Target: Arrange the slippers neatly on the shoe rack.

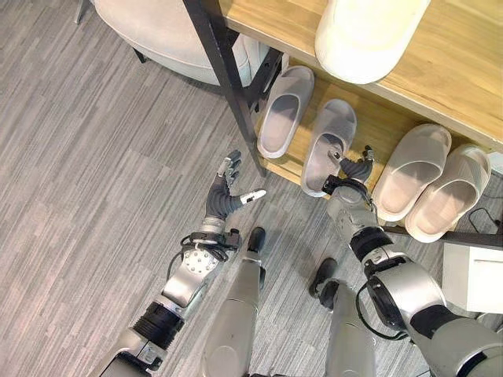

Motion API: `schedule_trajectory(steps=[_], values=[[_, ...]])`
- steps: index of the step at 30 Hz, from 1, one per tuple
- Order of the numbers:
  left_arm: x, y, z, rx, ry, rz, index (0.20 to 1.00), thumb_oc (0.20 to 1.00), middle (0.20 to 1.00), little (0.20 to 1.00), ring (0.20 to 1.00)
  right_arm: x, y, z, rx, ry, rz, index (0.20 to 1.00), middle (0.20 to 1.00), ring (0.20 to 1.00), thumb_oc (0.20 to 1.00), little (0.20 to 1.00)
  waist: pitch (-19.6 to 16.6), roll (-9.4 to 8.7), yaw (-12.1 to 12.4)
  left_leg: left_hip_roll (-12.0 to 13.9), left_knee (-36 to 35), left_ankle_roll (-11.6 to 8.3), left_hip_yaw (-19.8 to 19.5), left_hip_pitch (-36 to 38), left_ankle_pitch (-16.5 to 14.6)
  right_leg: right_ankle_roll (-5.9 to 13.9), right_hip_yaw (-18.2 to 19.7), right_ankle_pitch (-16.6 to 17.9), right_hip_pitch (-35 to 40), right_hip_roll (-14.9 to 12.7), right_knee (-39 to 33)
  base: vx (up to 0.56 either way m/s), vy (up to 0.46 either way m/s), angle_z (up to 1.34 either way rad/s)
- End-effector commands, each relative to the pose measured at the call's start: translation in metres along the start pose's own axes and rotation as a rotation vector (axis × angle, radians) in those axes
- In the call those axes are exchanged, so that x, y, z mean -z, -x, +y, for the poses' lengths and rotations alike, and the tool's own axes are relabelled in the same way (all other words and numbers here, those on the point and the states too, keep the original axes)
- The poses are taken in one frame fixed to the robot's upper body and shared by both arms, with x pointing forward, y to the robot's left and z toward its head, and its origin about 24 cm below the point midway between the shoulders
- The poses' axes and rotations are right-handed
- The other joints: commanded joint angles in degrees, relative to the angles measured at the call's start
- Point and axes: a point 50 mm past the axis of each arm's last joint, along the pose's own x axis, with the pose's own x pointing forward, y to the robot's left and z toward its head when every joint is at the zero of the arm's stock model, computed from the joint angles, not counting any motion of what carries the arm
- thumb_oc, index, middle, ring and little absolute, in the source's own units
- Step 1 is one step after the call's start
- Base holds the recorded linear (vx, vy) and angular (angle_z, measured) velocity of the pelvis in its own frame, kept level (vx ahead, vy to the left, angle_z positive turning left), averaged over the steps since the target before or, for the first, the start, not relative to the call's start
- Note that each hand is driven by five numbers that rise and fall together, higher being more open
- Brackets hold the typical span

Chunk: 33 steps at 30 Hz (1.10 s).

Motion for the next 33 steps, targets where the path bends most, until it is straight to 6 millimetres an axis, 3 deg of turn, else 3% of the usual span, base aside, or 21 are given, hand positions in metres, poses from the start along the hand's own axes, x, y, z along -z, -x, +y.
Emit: schedule_trajectory(steps=[1,4,7,8,10,16,21,24,30,31,33], values=[[-0.015,-0.005,-0.004,0.04,0.036,-0.074,1.0,1.0,1.0,1.0,1.0,-0.007,0.006,0.021,-0.121,-0.151,0.036,1.0,1.0,1.0,1.0,1.0,0.93,0.25,1.95,0.26,1.19,1.09,-0.23,0.76,-8.43,2.91,1.39,-3.72,6.65,0.38,-5.01,0.03,-0.019,0.03],[-0.014,-0.006,-0.005,0.058,0.035,-0.06,1.0,1.0,1.0,1.0,1.0,-0.015,0.007,0.03,-0.176,-0.247,0.063,1.0,1.0,1.0,1.0,1.0,1.23,-0.07,2.69,0.2,0.99,0.98,-0.45,0.7,-8.32,2.91,1.24,-3.79,6.84,0.31,-5.02,0.02,-0.028,0.01],[-0.015,-0.006,-0.005,0.07,0.035,-0.062,1.0,1.0,1.0,1.0,1.0,-0.041,-0.001,0.036,-0.183,-0.333,0.033,1.0,1.0,1.0,1.0,1.0,1.71,0.19,3.73,-0.02,1.07,0.93,-0.5,0.4,-8.33,3.01,0.96,-3.96,6.59,-0.01,-4.38,0.01,-0.016,0.02],[-0.015,-0.006,-0.005,0.07,0.035,-0.063,1.0,1.0,1.0,1.0,1.0,-0.041,-0.001,0.036,-0.183,-0.333,0.033,1.0,1.0,1.0,1.0,1.0,1.73,0.18,3.74,-0.02,1.08,0.93,-0.5,0.39,-8.33,3.01,0.96,-3.97,6.59,-0.01,-4.37,0.0,-0.008,0.04],[-0.015,-0.004,-0.003,0.069,0.035,-0.065,1.0,1.0,1.0,1.0,1.0,-0.076,-0.01,0.032,-0.166,-0.424,-0.055,1.0,1.0,1.0,1.0,1.0,2.01,0.66,4.44,-0.17,1.84,1.06,-0.35,-0.23,-8.59,3.03,0.97,-4.23,6.06,-0.27,-3.41,0.0,0.002,0.12],[-0.019,-0.004,-0.005,0.098,0.017,-0.089,1.0,1.0,1.0,1.0,1.0,-0.103,-0.017,0.024,-0.16,-0.483,-0.128,1.0,1.0,1.0,1.0,1.0,1.96,1.23,4.89,-0.33,2.22,1.11,-0.46,-0.33,-8.78,3.05,0.91,-4.62,5.81,-0.43,-2.84,0.0,0.002,0.05],[-0.018,0.0,-0.005,0.124,0.011,-0.084,1.0,1.0,1.0,1.0,1.0,-0.114,-0.024,0.011,-0.146,-0.519,-0.162,1.0,1.0,1.0,1.0,1.0,1.97,1.69,5.11,-0.32,1.89,0.95,-0.36,0.17,-8.73,3.19,1.02,-4.68,6.07,-0.59,-2.74,0.0,0.0,0.0],[-0.011,0.004,-0.003,0.136,0.002,-0.053,1.0,1.0,1.0,1.0,1.0,-0.099,-0.023,0.01,-0.187,-0.455,-0.138,1.0,1.0,1.0,1.0,1.0,1.77,1.51,4.7,-0.02,0.92,0.83,-0.1,1.73,-8.38,3.22,1.2,-4.28,7.05,-0.35,-3.45,0.0,0.0,0.0],[0.003,0.01,0.008,0.103,0.022,0.03,1.0,1.0,1.0,1.0,1.0,-0.053,-0.008,0.0,-0.301,-0.029,-0.193,1.0,1.0,1.0,1.0,1.0,1.01,0.57,2.16,1.45,-3.5,0.4,0.86,8.4,-6.97,3.12,1.29,-2.27,12.95,1.05,-9.04,-0.03,-0.027,-0.1],[0.004,0.011,0.008,0.103,0.023,0.031,1.0,1.0,1.0,1.0,1.0,-0.052,-0.007,0.0,-0.301,-0.027,-0.192,1.0,1.0,1.0,1.0,1.0,1.04,0.61,2.15,1.47,-3.67,0.39,0.85,8.63,-6.9,3.12,1.26,-2.19,13.18,1.09,-9.21,-0.1,-0.012,-0.21],[0.013,0.015,0.015,0.079,0.022,0.075,1.0,1.0,1.0,1.0,1.0,-0.02,0.015,-0.012,-0.41,0.069,-0.211,1.0,1.0,1.0,1.0,1.0,0.05,0.42,0.34,2.3,-8.7,0.2,1.43,13.81,-3.52,3.12,0.54,1.52,18.27,2.04,-15.24,-0.07,-0.025,-0.23]])
